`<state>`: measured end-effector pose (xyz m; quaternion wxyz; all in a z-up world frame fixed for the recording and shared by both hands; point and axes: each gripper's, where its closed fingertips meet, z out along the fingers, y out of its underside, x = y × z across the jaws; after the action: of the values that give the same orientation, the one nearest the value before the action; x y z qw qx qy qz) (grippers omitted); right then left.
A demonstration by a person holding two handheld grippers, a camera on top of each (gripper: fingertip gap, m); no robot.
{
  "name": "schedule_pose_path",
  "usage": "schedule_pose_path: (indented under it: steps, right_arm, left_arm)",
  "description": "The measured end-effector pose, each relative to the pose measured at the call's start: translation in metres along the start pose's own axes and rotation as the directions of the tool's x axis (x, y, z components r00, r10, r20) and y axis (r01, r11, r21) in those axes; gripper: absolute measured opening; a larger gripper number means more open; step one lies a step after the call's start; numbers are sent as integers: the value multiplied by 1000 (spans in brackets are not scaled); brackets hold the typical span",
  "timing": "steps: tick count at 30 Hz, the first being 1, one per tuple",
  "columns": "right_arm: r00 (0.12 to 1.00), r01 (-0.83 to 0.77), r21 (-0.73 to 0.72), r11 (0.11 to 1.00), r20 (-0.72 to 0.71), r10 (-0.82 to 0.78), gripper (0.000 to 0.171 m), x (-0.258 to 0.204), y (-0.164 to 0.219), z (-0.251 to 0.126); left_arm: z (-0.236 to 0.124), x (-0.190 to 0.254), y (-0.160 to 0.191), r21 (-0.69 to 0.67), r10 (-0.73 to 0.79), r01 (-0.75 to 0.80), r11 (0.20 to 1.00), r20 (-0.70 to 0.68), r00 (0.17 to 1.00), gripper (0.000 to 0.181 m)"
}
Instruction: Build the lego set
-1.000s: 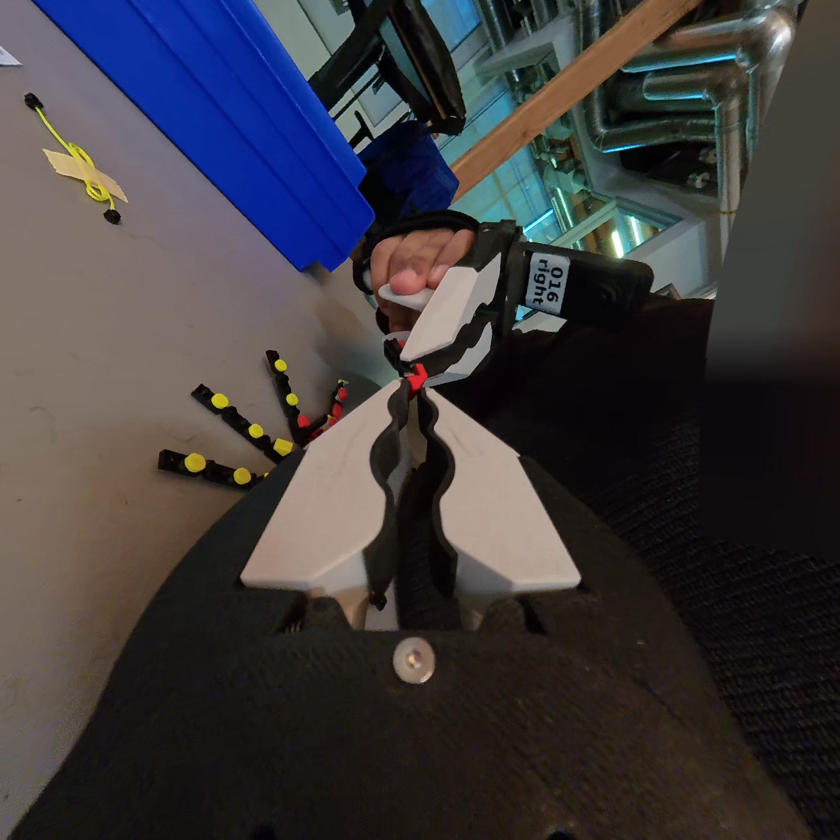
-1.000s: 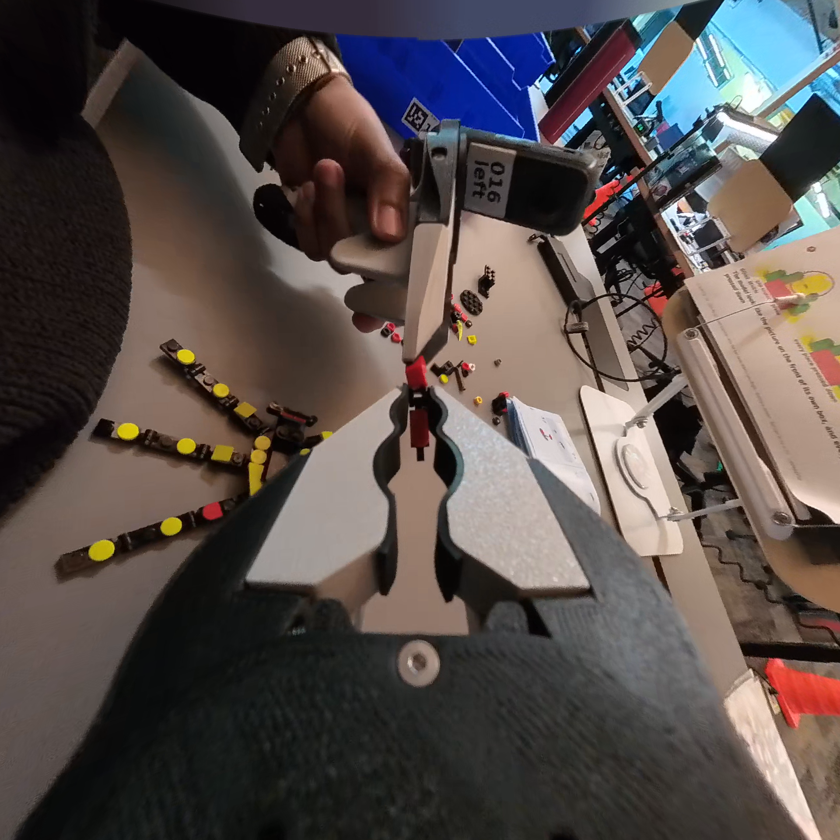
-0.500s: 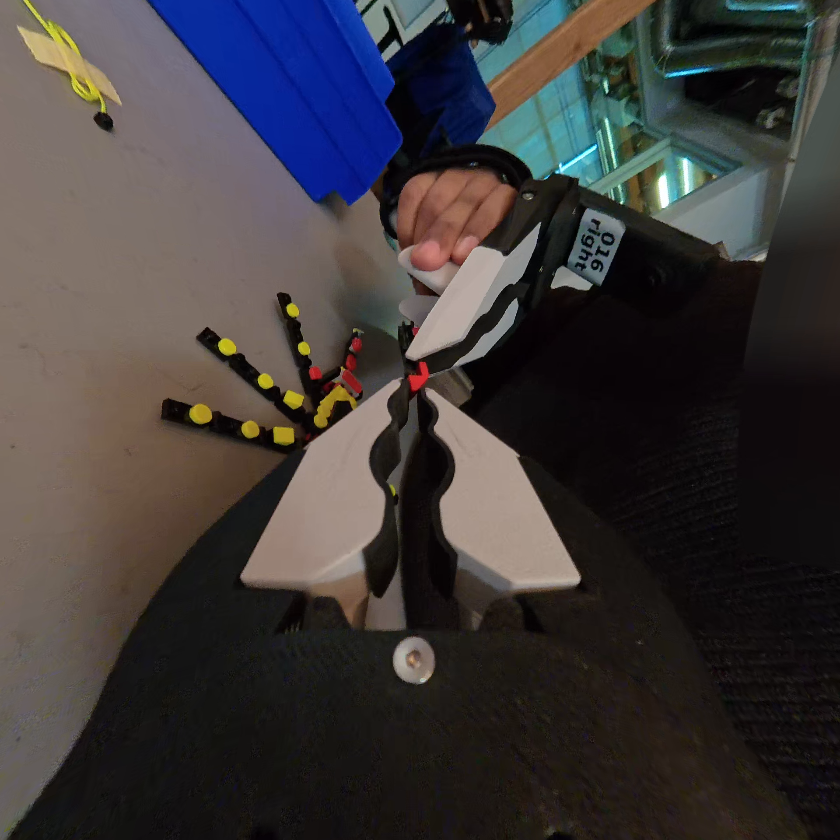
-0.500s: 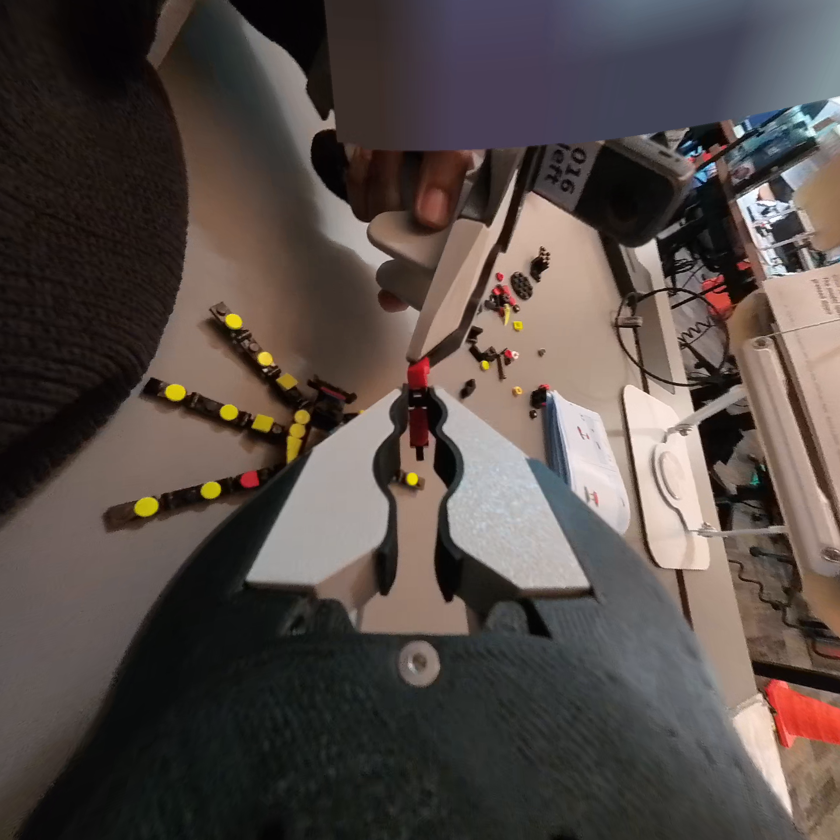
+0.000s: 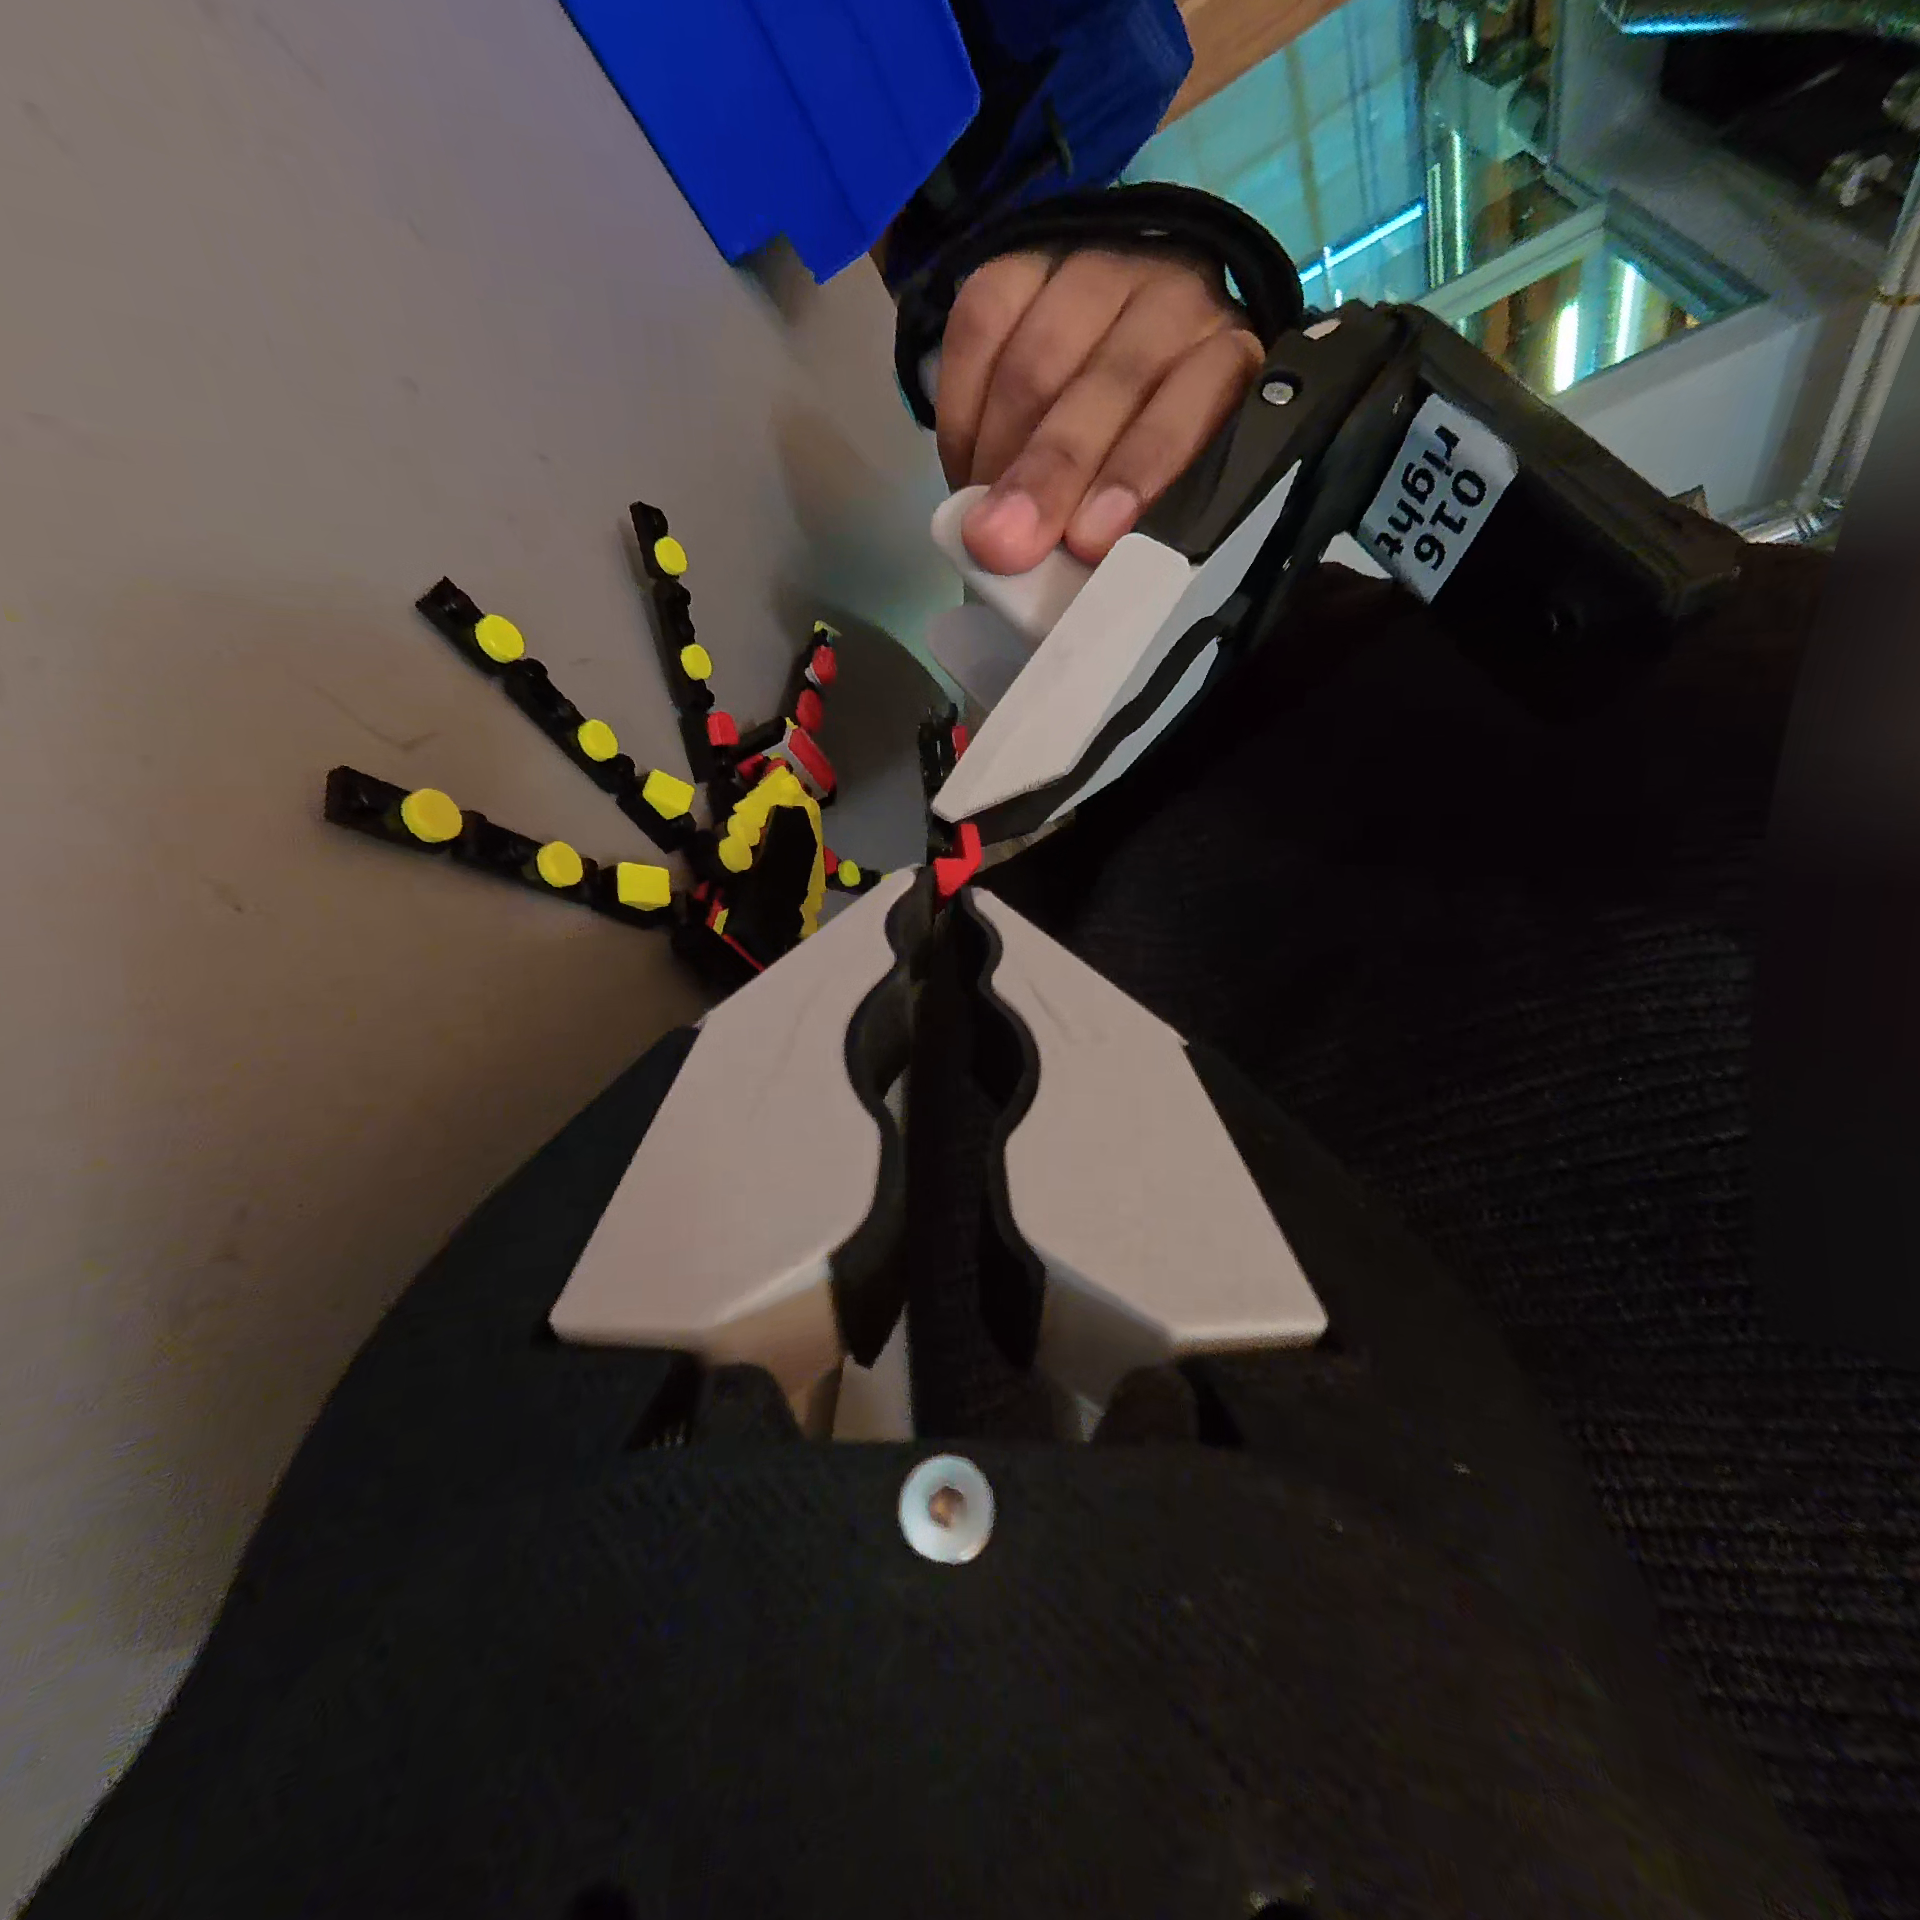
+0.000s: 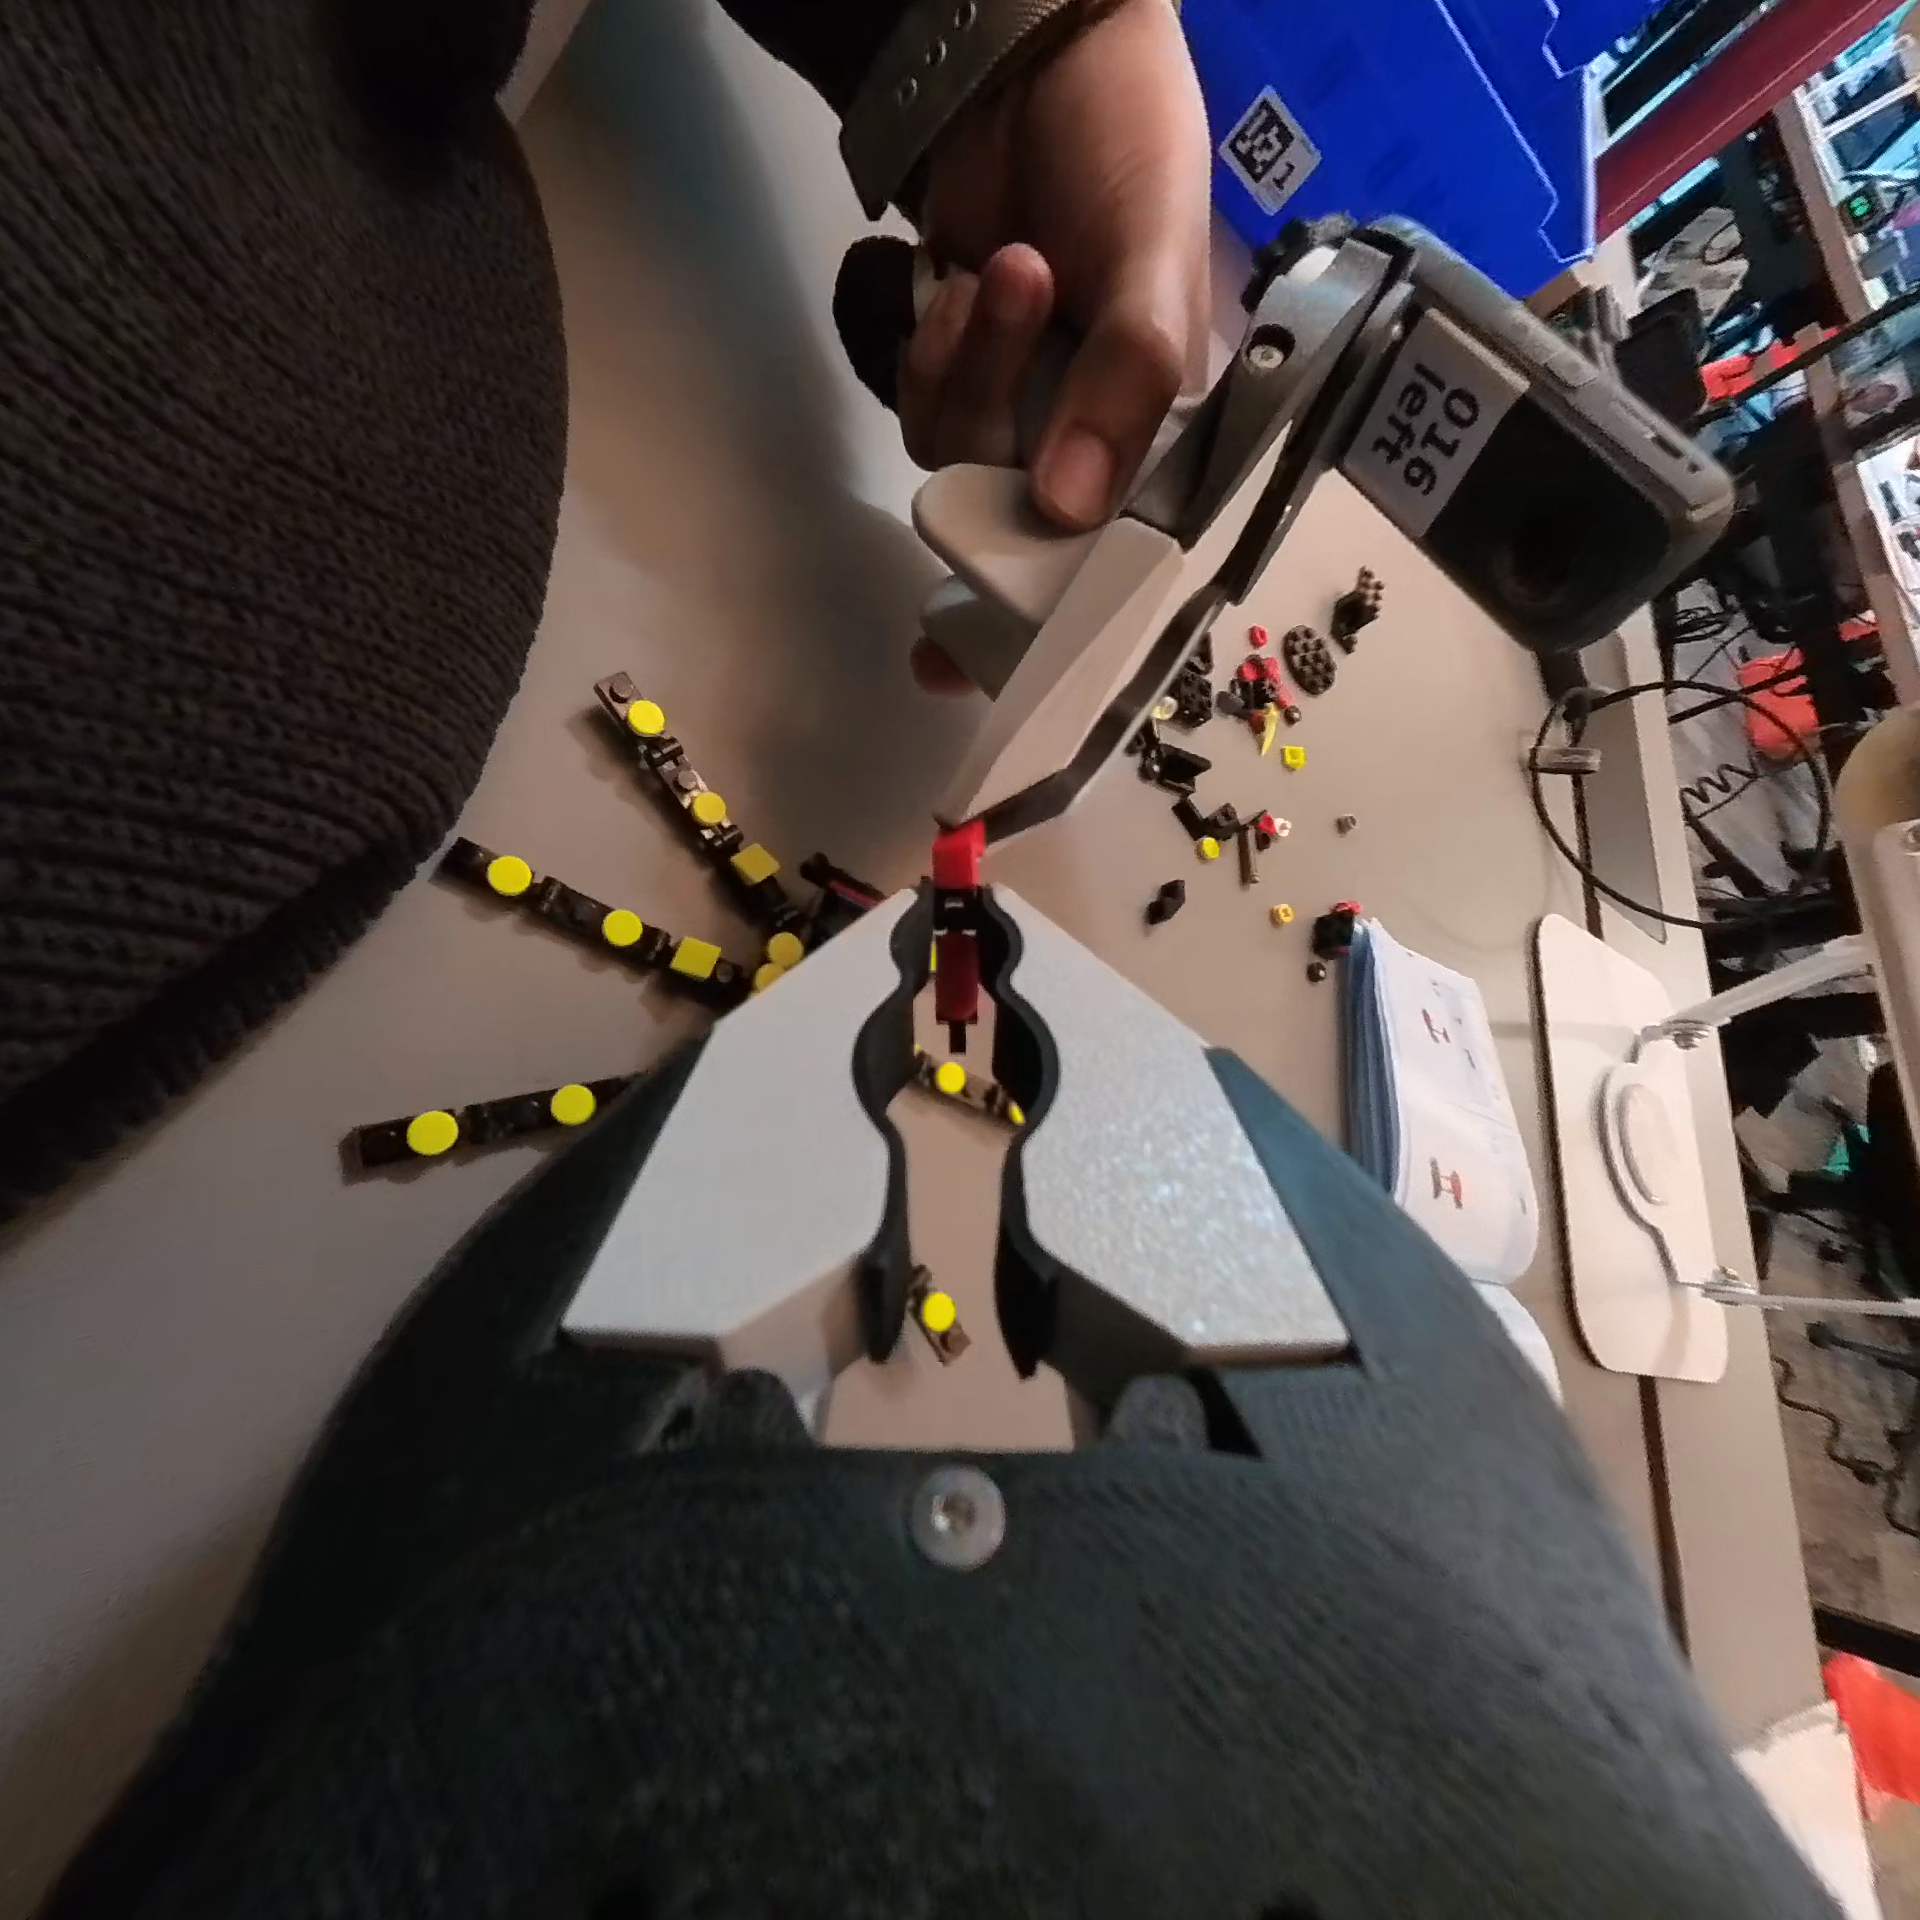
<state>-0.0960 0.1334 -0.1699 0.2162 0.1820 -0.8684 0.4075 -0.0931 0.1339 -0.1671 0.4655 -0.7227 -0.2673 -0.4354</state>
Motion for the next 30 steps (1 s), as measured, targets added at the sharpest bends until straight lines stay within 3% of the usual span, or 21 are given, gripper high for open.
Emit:
schedule_pose_path:
  steps: [6,19,28,30]
  right_arm:
    - [999,30,48,998,38,-32,5,-10,-5,1]
    - [987,-116,159,980,131,96,5,-17,-21,3]
    - [965,-165,143,976,230,129,6,-25,-46,47]
    - [952,-169,87,982,271,140,6,-29,-42,60]
  left_arm:
    - [3,2,11,-62,4,-5,998,-14,1000,0]
    - [0,10,26,-82,-32,27,996,-59,998,0]
    - [-38,6,59,44,-92,90,995,46,995,0]
    - [-49,2,68,79,-92,83,993,113,989,0]
